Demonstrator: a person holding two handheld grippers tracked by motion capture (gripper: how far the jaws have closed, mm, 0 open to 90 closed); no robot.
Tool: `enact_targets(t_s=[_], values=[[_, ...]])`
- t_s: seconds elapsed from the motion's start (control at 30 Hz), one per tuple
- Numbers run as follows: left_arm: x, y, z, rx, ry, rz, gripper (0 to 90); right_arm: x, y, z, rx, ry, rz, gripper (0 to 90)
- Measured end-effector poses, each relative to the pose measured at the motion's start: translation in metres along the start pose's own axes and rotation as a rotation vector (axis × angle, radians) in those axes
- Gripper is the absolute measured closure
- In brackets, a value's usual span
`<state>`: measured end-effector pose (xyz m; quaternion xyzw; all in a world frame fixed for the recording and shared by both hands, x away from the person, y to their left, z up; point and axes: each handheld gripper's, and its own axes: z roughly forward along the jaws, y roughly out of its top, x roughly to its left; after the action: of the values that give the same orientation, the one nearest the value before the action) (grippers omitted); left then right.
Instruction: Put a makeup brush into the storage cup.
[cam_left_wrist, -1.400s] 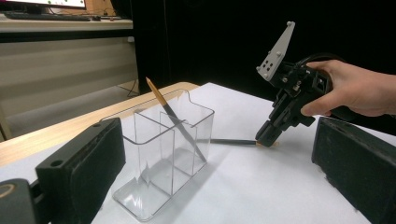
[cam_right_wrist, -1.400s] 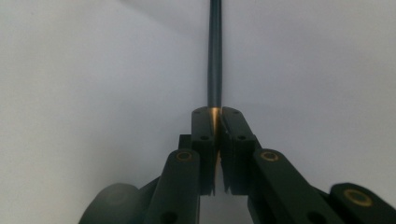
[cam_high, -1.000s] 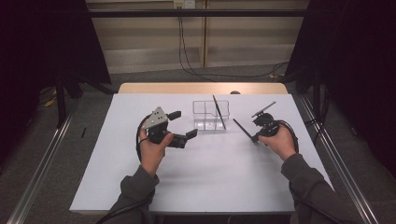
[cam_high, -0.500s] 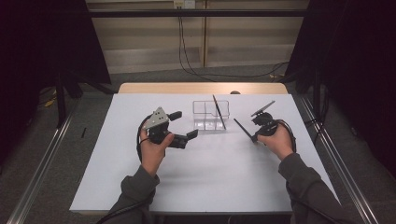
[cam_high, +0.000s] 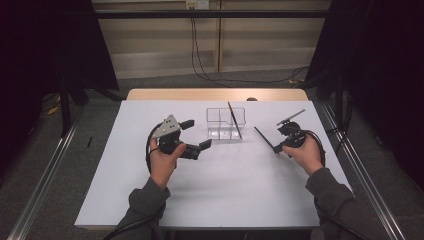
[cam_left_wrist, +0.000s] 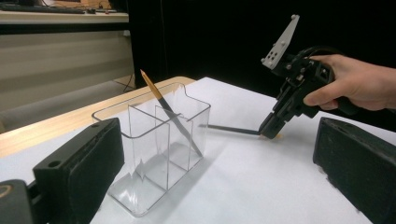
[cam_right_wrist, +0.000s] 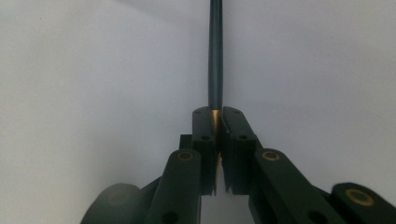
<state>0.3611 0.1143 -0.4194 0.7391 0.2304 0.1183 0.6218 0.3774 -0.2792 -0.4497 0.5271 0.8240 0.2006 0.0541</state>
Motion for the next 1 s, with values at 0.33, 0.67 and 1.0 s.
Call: enact_targets(t_s=[0.33, 0.67, 1.0], values=[[-0.001, -0.002, 0.003, 0.006, -0.02, -0.007, 0.0, 0.001, -0.011, -0.021, -0.014, 0.011, -0.025, 85.4], [-0.003, -0.005, 0.011, 0.029, -0.052, -0.019, 0.0, 0.004, -0.013, -0.038, -0.044, 0.029, -0.059, 85.4], [-0.006, -0.008, 0.02, 0.075, -0.048, -0.023, 0.0, 0.013, -0.015, -0.047, -0.049, 0.043, -0.083, 85.4]])
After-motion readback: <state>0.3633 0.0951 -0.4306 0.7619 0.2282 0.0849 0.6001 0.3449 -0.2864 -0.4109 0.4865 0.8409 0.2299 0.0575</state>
